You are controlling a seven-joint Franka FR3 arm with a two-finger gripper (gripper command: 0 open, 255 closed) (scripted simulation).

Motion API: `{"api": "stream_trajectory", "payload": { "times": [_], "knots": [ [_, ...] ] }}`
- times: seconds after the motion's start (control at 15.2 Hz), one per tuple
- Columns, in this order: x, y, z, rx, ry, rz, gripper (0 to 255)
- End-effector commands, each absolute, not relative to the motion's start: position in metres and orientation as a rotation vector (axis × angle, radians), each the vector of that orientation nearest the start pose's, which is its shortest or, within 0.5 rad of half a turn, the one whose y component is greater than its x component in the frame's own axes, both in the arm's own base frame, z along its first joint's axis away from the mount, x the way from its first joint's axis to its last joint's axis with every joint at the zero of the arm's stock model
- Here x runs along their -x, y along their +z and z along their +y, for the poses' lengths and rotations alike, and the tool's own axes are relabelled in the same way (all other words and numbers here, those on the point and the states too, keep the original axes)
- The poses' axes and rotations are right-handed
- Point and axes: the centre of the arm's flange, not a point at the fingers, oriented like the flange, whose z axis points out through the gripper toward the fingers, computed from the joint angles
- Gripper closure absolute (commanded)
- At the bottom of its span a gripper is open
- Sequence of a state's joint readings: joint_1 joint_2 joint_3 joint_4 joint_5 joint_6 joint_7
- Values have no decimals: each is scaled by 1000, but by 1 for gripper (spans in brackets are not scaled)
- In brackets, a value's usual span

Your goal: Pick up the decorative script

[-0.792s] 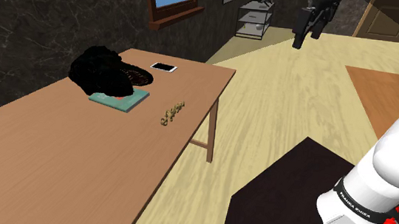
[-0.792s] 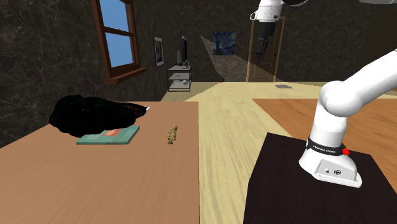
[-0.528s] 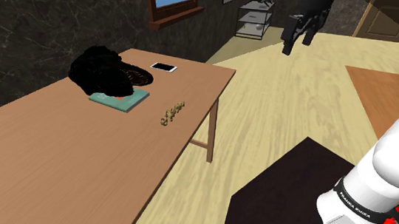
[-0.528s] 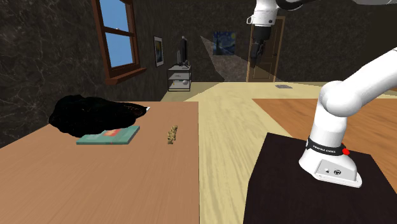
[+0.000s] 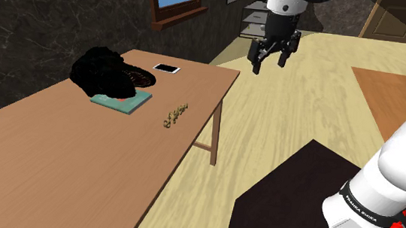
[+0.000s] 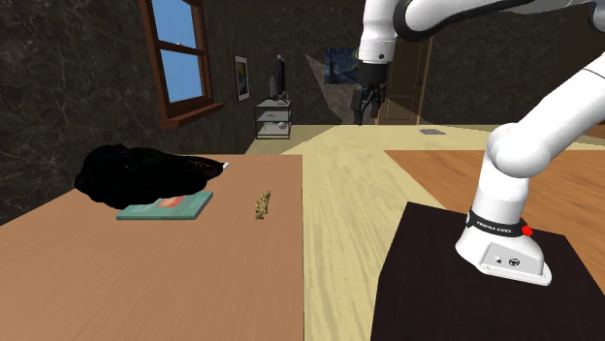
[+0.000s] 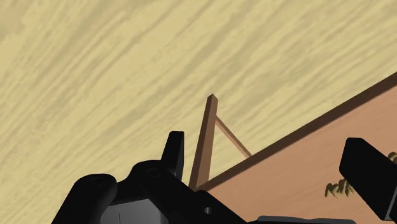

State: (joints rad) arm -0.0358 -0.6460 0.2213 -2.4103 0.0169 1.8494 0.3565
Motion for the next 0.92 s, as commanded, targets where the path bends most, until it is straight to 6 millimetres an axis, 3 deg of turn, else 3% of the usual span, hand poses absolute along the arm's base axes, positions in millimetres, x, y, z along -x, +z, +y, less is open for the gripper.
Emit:
{"api": "stream_trajectory", "payload": {
  "times": [0.0,0.86],
  "knots": [
    [-374,520,98,3196,-159,427,0],
    [-484,426,188,3054,-138,909,0]
  ]
}}
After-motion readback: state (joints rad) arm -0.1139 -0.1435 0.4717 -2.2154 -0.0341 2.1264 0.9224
